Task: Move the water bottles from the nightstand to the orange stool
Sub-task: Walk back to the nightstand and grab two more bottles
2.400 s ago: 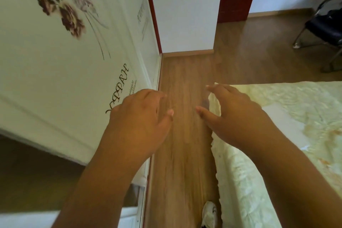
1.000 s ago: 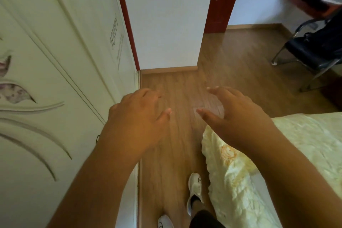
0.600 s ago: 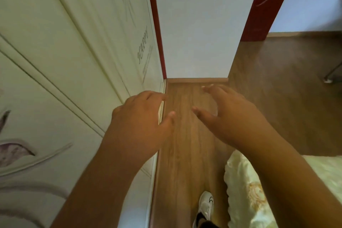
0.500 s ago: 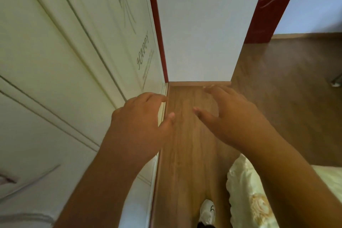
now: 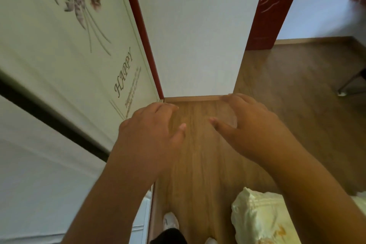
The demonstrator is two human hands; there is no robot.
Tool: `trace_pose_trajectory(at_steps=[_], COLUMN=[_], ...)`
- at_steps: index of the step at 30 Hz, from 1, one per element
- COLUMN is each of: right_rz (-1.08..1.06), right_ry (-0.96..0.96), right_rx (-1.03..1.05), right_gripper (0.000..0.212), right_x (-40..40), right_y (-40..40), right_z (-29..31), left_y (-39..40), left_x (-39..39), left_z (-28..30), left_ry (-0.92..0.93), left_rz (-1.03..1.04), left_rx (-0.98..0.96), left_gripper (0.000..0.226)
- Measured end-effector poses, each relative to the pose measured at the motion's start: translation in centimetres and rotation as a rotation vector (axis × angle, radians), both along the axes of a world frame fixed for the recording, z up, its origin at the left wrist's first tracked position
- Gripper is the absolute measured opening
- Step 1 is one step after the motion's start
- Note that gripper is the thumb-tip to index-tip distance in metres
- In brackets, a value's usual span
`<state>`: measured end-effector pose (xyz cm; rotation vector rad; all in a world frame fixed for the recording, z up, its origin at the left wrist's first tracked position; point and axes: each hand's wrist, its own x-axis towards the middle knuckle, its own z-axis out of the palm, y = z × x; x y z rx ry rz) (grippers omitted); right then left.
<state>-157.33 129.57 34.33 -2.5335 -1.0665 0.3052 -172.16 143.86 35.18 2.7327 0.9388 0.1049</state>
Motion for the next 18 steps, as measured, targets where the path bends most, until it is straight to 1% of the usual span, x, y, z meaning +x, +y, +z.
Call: trace_pose_trajectory(at_steps=[5, 9, 12, 18], right_rz=[-0.130, -0.259, -0.380, -0.569], right_ry=[-0.006, -0.005, -0.009, -0.009], right_rx=[-0.043, -0.076, -0.089, -0.129], right_gripper=[0.071, 0.070, 0.070, 0.074], right_x=[4.7, 8.6, 11.7, 16.5], right_y=[0.6, 2.0, 4.2, 9.5], right_z=[-0.6, -0.1, 0.9, 2.9], left_y=[2.6, 6.5, 9.8, 14.6], left_x=[6.4, 12.2, 17.1, 25.6], left_z=[-0.9, -1.2, -0.4, 1.2], left_ry=[-0.028, -0.032, -0.022, -0.031], left_rz=[-0.115, -0.180, -0.239, -0.420], left_rx=[-0.006, -0.065, -0.093, -0.063], left_gripper=[0.053, 0.053, 0.054, 0.053])
